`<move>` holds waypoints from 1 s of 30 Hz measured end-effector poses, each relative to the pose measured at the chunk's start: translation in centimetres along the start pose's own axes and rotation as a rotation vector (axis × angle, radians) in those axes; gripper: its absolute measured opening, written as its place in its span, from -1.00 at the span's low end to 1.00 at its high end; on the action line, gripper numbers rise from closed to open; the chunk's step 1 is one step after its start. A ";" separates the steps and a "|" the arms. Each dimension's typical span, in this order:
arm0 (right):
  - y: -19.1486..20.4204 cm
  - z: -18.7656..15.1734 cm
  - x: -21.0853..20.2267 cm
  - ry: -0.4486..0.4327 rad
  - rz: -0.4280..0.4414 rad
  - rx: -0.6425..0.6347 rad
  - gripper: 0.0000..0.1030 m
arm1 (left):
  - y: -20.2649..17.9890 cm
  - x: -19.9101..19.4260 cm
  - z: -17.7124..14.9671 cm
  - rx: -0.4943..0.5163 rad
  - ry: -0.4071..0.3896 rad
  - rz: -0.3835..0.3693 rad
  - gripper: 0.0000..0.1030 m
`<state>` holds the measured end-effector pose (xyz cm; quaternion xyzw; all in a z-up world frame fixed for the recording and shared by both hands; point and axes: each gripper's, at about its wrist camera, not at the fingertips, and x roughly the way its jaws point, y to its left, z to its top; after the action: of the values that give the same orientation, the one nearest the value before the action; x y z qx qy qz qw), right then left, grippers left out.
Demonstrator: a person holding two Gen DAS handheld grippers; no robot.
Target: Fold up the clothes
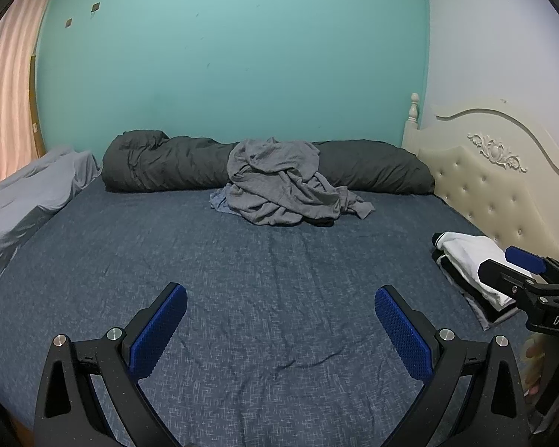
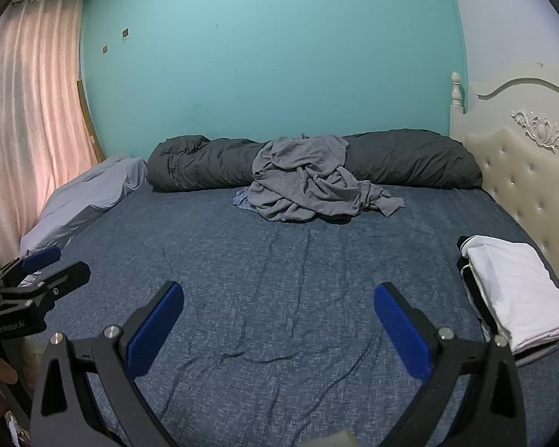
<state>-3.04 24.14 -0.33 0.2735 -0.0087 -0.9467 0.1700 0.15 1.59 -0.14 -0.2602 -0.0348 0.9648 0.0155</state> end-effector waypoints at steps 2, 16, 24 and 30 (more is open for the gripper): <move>0.0 0.0 0.0 0.000 0.000 0.000 0.99 | 0.0 0.0 0.1 0.002 0.000 0.002 0.99; -0.3 -0.3 -0.2 -0.001 -0.001 0.002 0.99 | -0.3 0.0 0.2 0.008 0.000 -0.006 0.99; -0.6 -0.1 0.0 0.001 0.000 0.007 0.99 | -0.5 -0.1 0.2 0.012 0.000 0.002 0.99; -0.6 -0.3 0.2 0.004 0.000 0.008 0.99 | -0.4 -0.1 0.5 0.012 -0.002 0.001 0.99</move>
<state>-3.20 24.68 -0.71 0.2761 -0.0123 -0.9461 0.1688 -0.04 1.95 0.33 -0.2593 -0.0289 0.9652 0.0164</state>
